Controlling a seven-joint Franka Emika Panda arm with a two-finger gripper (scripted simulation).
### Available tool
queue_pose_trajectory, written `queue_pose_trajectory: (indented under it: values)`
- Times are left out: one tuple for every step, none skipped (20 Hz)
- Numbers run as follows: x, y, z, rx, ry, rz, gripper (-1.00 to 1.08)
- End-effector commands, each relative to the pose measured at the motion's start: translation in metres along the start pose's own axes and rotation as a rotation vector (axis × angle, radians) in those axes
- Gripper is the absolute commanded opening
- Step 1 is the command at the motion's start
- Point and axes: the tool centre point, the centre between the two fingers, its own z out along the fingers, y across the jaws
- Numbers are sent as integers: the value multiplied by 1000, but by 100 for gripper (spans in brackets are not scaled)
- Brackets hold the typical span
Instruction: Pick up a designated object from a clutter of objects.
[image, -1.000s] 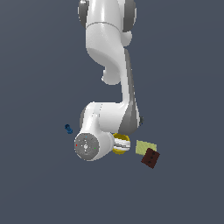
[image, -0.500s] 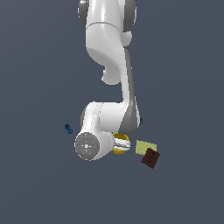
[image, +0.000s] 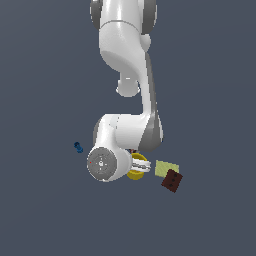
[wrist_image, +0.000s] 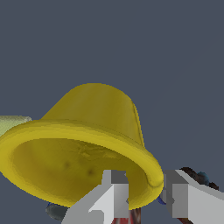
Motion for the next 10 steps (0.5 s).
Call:
queue_pose_trajectory:
  values:
    - [2,-5,-13,-9,40,-8,-100]
    - [2,-8,-19,-14,59,-11,-100]
    - [3,-11,-25,-19,80,-15,-100]
    - [3,-13,-32,-25,102,-19,-100]
    - [4,-17,-39,-32,127,-23,-100]
    - [4,-20,-47,-38,152,-28,-100]
    - [4,-24,-55,-46,180,-33,-100]
    - [4,-28,-63,-53,209,-38,-100]
    - [3,-32,-72,-61,240,-43,-100]
    - [2,-37,-82,-70,272,-49,-100]
